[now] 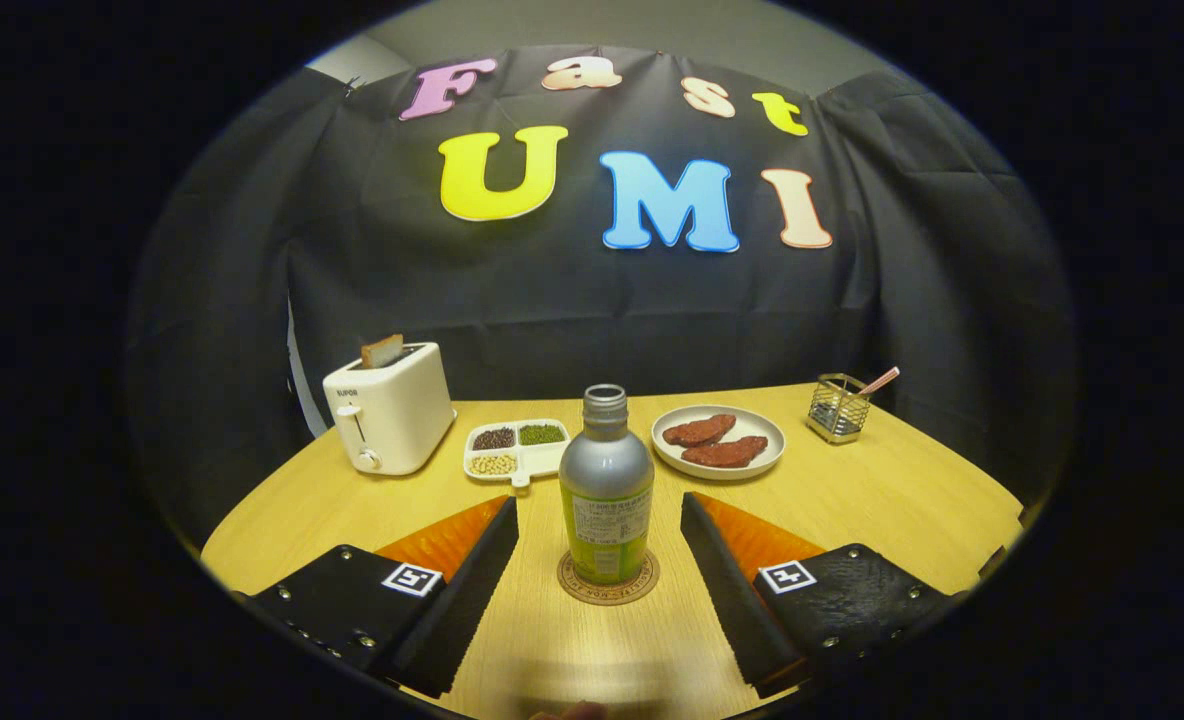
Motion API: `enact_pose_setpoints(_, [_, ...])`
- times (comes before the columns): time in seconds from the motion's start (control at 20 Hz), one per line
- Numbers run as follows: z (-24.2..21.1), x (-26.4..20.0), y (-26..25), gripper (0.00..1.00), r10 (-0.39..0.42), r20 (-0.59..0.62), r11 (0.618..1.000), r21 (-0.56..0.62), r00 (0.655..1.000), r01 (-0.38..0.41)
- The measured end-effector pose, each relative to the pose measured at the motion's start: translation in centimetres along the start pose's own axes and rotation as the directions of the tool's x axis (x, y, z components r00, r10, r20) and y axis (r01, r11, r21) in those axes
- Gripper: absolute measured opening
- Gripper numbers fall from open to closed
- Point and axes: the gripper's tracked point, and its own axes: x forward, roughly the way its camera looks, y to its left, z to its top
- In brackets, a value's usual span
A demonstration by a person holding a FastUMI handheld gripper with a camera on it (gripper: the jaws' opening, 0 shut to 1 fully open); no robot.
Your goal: Take the bottle from table, then pour the juice into the cup, finally place the bottle on the coaster
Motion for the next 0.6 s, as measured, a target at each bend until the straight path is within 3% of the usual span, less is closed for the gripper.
enact_pose_setpoints(0.6, [8.7,-15.8,-0.5,0.99,0.041,0.195,0.998,-0.044,0.980,-0.033])
